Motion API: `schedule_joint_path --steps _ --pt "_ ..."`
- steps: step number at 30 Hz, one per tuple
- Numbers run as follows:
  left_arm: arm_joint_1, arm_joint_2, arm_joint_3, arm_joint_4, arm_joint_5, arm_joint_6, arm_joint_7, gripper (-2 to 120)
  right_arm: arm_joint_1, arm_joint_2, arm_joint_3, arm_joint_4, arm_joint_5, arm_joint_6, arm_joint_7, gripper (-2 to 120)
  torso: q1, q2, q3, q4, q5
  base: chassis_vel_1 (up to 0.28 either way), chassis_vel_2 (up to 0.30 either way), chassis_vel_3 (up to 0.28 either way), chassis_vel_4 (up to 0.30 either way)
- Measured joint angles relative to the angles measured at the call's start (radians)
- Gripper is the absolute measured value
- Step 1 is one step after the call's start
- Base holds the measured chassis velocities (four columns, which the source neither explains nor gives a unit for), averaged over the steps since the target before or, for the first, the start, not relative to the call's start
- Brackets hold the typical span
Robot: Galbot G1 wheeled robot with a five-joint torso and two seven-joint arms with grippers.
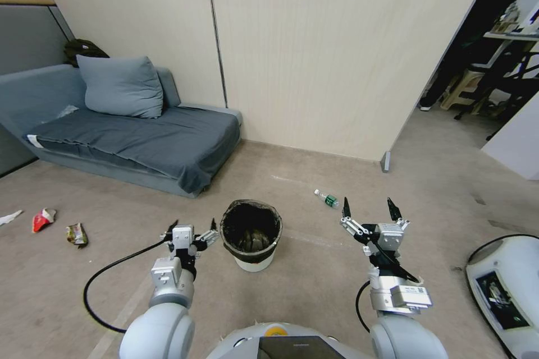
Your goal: Pick up the trash bin, then pick up the garbage from the floor and place it into the trash bin.
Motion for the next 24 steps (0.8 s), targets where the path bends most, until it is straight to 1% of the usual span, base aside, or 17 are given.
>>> schedule_joint_path --steps 13,14,15,16,17,18,24 --pt "0.000 0.000 -0.001 0.000 0.003 0.000 0.000 100 0.005 0.000 -0.014 -0.015 -0.007 0.001 -0.002 100 0.000 0.000 0.000 0.0000 0.0000 0.000 0.000 0.000 0.000" --pt "-0.001 0.002 0.000 0.005 0.003 -0.014 0.009 100 0.006 0.000 -0.014 -0.016 -0.007 0.001 -0.002 100 0.000 0.000 0.000 0.0004 0.0001 0.000 0.000 0.000 0.000" --pt "-0.006 0.024 0.007 0.024 0.001 -0.058 0.040 100 0.007 -0.001 -0.014 -0.016 -0.008 0.001 -0.002 100 0.000 0.000 0.000 -0.0004 0.0000 0.000 0.000 0.000 0.000" --pt "-0.006 0.024 0.007 0.024 0.001 -0.058 0.040 100 0.007 -0.001 -0.014 -0.016 -0.008 0.001 -0.002 100 0.000 0.000 0.000 -0.0004 0.0000 0.000 0.000 0.000 0.000" --pt "-0.007 0.032 0.011 0.033 0.002 -0.077 0.052 100 0.007 -0.001 -0.014 -0.016 -0.008 0.001 -0.002 100 0.000 0.000 0.000 -0.0003 -0.0003 0.000 0.000 0.000 0.000" --pt "-0.008 0.036 0.016 0.039 0.004 -0.089 0.060 100 0.007 -0.001 -0.014 -0.016 -0.008 0.001 -0.002 100 0.000 0.000 0.000 -0.0002 0.0003 0.000 0.000 0.000 0.000" --pt "-0.018 0.048 0.020 0.054 0.002 -0.097 0.066 100 0.009 -0.001 -0.015 -0.018 -0.008 0.001 -0.002 100 0.000 0.000 0.000 0.0000 0.0000 0.000 0.000 0.000 0.000"
